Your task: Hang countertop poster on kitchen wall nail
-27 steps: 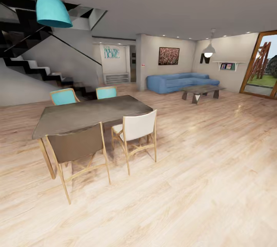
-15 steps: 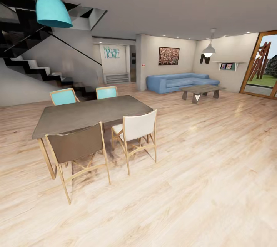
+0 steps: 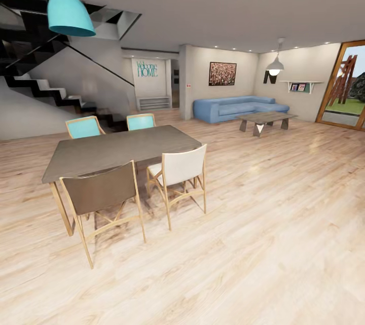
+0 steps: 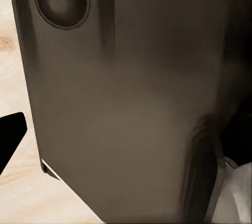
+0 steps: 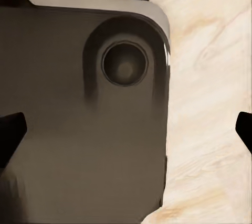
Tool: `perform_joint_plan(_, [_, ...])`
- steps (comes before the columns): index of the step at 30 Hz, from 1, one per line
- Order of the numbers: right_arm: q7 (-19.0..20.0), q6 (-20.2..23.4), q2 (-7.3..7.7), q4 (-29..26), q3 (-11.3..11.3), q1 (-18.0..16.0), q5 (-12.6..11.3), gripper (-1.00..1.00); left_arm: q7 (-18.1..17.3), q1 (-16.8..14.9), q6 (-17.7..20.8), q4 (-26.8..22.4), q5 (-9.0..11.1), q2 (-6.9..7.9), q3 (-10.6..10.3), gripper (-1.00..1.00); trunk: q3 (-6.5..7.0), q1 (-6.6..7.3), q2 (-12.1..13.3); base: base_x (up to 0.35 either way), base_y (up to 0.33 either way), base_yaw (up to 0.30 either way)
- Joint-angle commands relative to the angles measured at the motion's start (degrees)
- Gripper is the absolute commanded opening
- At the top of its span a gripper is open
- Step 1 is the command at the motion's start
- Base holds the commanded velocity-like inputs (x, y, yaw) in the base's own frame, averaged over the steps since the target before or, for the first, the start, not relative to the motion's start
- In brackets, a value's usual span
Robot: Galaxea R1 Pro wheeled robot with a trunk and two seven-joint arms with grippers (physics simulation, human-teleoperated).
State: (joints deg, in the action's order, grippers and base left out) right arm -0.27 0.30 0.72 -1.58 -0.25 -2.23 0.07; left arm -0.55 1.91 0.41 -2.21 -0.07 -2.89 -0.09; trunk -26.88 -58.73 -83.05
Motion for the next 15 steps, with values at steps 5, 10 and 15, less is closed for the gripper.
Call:
perform_joint_plan(5, [-0.2, -0.2, 0.67, -1.7, -0.1, -1.7, -0.2, 1.0, 0.0, 1.7, 0.2, -1.7, -0.2, -1.32, 0.1, 1.0, -0.05, 0.0, 0.0, 0.0, 0.0, 0.0])
perform_joint_plan(10, [-0.2, -0.4, 0.86, -26.0, -0.1, -3.1, -0.2, 1.0, 0.0, 2.1, 0.3, -36.1, -0.3, -1.49, 0.3, 1.0, -0.05, 0.0, 0.0, 0.0, 0.0, 0.0])
perform_joint_plan(15, [-0.4, -0.4, 0.92, -27.0, 0.0, -3.2, 0.0, 1.0, 0.0, 2.2, 0.2, -36.7, -0.4, -1.47, 0.5, 1.0, -0.05, 0.0, 0.0, 0.0, 0.0, 0.0])
